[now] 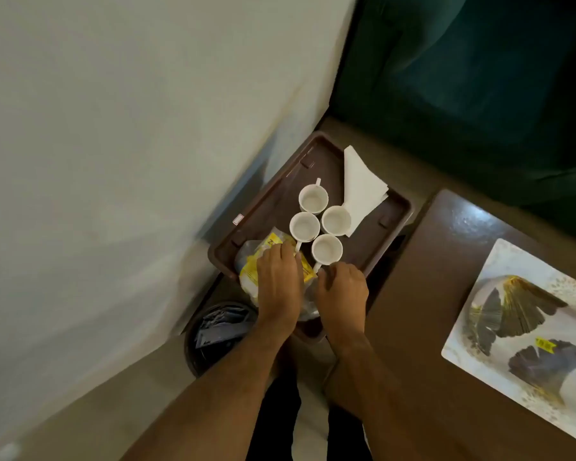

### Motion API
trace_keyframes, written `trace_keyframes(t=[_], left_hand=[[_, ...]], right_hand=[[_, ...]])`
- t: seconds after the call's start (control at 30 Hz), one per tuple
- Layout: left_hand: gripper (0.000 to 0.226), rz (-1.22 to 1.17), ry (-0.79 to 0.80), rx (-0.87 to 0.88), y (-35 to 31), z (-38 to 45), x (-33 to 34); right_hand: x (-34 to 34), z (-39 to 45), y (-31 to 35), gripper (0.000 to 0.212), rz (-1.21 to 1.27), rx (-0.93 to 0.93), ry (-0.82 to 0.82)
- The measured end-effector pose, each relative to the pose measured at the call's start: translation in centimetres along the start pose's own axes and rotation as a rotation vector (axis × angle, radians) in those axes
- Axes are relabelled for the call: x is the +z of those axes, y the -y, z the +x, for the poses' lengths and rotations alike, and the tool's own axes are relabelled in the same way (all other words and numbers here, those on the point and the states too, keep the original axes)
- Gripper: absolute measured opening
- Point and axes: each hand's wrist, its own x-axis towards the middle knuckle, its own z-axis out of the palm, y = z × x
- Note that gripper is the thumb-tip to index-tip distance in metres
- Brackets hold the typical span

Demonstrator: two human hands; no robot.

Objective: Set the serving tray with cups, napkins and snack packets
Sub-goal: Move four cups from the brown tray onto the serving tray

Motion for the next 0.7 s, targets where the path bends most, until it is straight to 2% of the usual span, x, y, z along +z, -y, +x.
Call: trace_keyframes(t=[0.1,0.33,0.5,0.7], left_hand=[[0.016,-0.108,0.004,-0.073,0.2,0.8,1.3],[0.027,-0.178,0.014,-0.135,0.5,2.0,3.0],[0.026,-0.143,0.018,-0.113,0.5,2.5,3.3],[0.026,-0.265,-0.033,-0.16,0.9,2.1,3.7]], right_hand=[[1.8,0.7,-0.4,0.027,0.008,0.058,-0.021],[4.5,1.3,-0.1,0.044,0.073,0.188,-0.102],[5.4,1.4,-0.1,0.038,0.21,0.296,-0.164],[6.1,0.7,-0.3,0.032,0.425,0.334,-0.267]])
